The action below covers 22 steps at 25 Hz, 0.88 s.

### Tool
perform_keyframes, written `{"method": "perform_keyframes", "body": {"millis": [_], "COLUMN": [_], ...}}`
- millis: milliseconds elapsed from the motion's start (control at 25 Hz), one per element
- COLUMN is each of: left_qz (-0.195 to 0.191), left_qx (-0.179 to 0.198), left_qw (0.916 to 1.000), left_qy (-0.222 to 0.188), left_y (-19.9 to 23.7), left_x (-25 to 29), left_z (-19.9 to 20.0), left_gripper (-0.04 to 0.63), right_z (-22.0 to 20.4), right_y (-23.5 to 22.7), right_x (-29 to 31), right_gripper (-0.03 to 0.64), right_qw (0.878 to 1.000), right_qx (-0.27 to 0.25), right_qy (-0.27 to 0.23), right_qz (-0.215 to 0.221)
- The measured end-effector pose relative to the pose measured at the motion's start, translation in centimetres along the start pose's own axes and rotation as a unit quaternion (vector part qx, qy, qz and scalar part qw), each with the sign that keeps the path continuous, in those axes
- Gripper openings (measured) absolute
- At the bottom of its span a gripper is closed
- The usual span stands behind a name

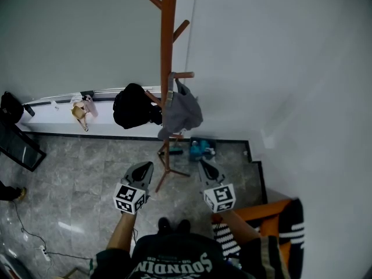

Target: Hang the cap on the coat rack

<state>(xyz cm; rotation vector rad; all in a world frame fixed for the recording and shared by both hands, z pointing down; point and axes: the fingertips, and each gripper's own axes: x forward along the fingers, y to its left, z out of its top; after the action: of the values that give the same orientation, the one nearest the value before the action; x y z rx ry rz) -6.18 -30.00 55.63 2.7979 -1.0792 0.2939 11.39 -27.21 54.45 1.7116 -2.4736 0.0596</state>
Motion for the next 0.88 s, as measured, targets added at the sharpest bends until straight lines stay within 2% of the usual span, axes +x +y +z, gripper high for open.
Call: {"method": "perform_keyframes", "body": {"millis": [400, 880], "left_qz": [0.005, 0.004], "left_qx": [0.001, -0.001], "left_qw": [1.0, 1.0], "left_qy": [-0.004, -0.004], "left_y": [0.5, 0.9], "left_x": [-0.1, 0.4], "left_z": [0.4, 0.5], "left_gripper": [0.0, 0.002], "right_z": [2.1, 1.4], "right_y": [0.8, 1.5], "right_x": [0.2, 0.8], "right_gripper": [-0.003, -0.003], "right_qw": [1.0, 1.0], "right_qx": [-0.005, -0.005], "right_qy": [-0.014, -0.004], "right_qz": [0.014, 0.026]}}
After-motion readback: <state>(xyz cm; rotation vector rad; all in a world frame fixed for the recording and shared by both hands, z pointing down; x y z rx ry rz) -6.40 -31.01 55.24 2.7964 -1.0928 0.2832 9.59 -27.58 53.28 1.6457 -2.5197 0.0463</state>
